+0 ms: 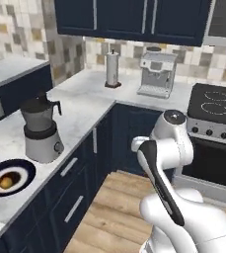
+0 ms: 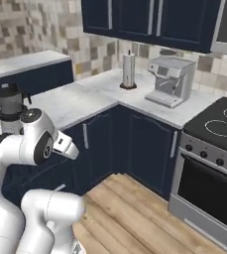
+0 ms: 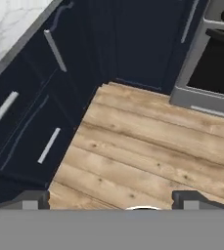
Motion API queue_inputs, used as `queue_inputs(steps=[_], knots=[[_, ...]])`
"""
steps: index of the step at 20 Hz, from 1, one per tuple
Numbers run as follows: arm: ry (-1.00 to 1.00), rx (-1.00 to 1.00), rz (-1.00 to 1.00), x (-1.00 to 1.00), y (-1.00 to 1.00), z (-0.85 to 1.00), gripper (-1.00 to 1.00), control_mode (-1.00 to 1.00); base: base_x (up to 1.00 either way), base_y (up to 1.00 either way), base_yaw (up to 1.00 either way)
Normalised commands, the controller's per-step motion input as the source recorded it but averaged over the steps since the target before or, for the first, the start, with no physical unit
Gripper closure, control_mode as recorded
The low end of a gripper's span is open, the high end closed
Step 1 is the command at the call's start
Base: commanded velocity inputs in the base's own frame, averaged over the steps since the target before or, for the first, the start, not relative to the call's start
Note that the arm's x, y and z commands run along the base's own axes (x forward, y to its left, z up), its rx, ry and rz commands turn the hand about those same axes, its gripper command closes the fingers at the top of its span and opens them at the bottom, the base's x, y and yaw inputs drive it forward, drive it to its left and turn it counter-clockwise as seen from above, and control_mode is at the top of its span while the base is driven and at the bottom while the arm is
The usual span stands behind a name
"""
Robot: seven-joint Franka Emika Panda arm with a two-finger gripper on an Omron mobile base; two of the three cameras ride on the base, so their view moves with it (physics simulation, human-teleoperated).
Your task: Pick the two apples from the fridge and place them on the plate next to the blender to make a fruit smoothie.
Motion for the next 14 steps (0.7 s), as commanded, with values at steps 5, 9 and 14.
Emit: queue_inputs(steps=[5,9,14], knots=[[0.0,0.0,0.0,0.0,0.0,0.0,-1.0,1.0,-0.56,0.03,-0.91],[0.0,0.0,0.0,0.0,0.0,0.0,-1.0,1.0,-0.47,0.02,-0.92],[0.0,0.0,0.0,0.0,0.0,0.0,-1.0,1.0,-0.21,0.0,-0.97]])
